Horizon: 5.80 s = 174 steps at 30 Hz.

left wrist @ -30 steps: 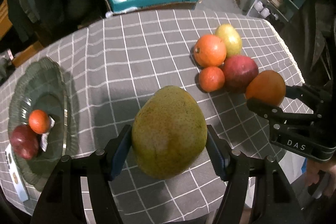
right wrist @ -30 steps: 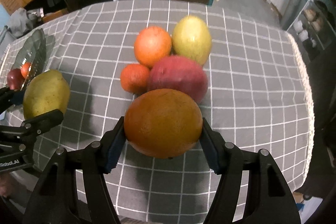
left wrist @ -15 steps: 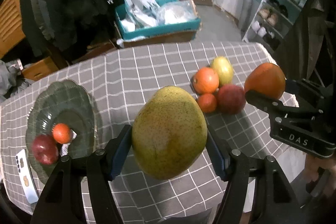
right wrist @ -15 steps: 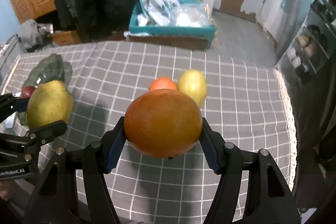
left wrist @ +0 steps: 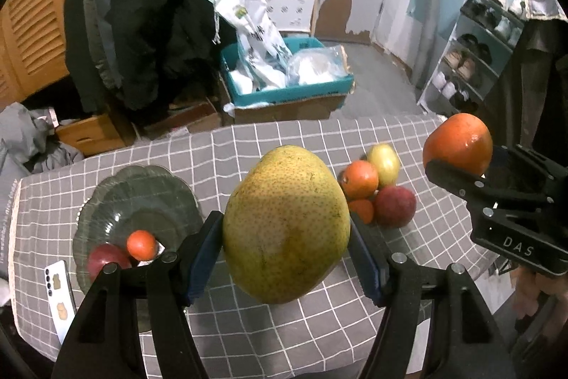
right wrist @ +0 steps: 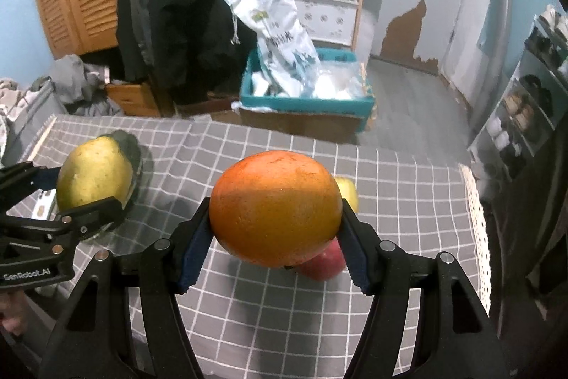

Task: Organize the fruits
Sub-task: 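Lift the pear and orange and carry both toward the green bowl, then lower the pear and orange into the bowl and open both tools, then withdraw both open tools from the bowl toward the remaining fruits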

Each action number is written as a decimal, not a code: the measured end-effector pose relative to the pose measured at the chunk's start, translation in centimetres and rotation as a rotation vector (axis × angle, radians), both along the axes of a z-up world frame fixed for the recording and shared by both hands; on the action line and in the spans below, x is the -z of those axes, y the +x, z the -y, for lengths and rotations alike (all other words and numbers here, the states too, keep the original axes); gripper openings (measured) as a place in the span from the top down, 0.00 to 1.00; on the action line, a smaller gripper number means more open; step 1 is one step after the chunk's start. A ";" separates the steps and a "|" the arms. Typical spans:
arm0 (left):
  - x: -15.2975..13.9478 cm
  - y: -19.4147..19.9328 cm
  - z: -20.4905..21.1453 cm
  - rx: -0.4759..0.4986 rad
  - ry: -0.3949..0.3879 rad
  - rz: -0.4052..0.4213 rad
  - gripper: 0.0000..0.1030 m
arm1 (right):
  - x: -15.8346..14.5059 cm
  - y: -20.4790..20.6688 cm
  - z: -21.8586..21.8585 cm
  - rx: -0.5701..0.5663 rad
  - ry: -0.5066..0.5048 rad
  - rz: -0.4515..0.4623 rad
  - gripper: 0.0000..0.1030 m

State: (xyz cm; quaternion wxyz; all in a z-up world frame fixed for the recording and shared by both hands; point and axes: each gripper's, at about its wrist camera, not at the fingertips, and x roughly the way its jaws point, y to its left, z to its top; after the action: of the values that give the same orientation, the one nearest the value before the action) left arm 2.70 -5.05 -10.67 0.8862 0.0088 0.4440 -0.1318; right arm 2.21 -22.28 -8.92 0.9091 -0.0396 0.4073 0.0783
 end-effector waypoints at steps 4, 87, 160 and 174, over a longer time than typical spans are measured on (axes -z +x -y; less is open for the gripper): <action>-1.0 -0.3 -0.7 -0.014 0.005 0.030 0.32 | -0.9 0.1 -1.0 -0.022 0.002 0.022 0.36; 11.3 7.3 -20.9 -0.392 0.045 -0.230 0.32 | 8.0 12.7 -24.1 -0.362 0.051 -0.240 0.36; 3.7 2.5 -21.1 -0.430 0.001 -0.103 0.21 | 0.8 10.4 -20.4 -0.285 0.053 -0.103 0.19; -2.0 0.1 -17.4 -0.375 0.045 0.030 0.09 | -4.5 5.9 -15.8 -0.239 0.043 0.032 0.19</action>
State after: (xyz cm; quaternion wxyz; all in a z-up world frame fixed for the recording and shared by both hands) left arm 2.85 12.39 -8.63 0.9014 -0.0521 0.4274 0.0456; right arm 8.06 -6.43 -4.45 0.9002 -0.0697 0.3834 0.1942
